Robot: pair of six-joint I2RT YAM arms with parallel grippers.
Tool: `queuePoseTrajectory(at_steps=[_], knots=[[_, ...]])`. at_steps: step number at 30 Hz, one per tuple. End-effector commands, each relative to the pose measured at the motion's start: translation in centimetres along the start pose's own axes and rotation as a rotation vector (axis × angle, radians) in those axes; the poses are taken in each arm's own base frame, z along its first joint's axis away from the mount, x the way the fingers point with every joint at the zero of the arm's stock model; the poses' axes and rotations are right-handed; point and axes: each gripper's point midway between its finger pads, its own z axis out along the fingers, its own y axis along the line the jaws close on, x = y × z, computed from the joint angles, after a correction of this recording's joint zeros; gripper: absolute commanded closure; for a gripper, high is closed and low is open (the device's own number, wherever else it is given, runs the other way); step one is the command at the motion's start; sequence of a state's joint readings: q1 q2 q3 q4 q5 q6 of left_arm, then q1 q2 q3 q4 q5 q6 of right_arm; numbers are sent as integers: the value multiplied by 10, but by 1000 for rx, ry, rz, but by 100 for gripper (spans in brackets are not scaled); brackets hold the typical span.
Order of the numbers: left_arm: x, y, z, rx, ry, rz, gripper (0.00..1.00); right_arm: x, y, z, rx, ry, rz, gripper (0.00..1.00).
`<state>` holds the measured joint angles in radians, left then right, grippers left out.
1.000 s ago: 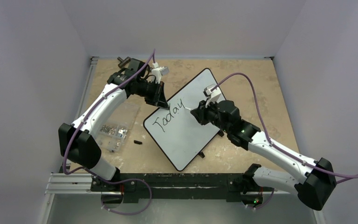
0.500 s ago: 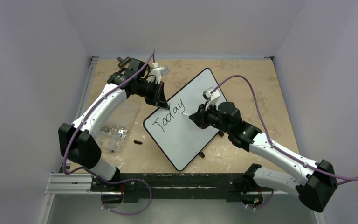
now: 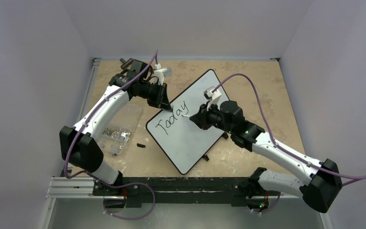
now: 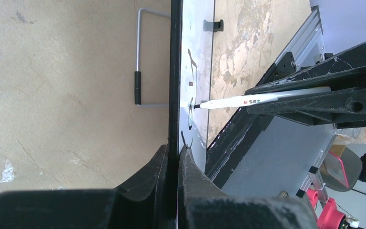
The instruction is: Write a sentence on the whiteboard
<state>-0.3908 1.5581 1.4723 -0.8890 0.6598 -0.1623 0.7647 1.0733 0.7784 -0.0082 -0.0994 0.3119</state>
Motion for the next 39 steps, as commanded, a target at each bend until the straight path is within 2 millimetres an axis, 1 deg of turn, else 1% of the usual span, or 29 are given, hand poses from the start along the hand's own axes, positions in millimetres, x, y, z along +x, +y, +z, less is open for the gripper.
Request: queuePoseTrajectory(at_steps=[1,5,10,14,17,22,30,39], knots=[[-15,7,-12,-83,-76,82,100,-17,5,4,-12,-25,-14,100],[-14,7,-12,-84,-77,83,100,-25,8,1,-18,-43,-21,100],[-15,8,-12,-90,-79,83,100,-32,13,-15,-28,-62,-16,100],[-15,8,-13,-94,-78,81,100,-49,20,-32,-45,-115,-13,100],[-15,8,-13,-94,-79,82,100,-57,19,-37,-27,-141,-5,100],[-14,8,-13,-94,-79,82,100,-63,6,-32,48,-155,-19,100],[-14,8,-13,-93,-78,82,100,-76,-8,-21,120,-192,-39,100],[-14,10,-12,-98,-75,79,100,-85,-17,-11,148,-204,-68,100]])
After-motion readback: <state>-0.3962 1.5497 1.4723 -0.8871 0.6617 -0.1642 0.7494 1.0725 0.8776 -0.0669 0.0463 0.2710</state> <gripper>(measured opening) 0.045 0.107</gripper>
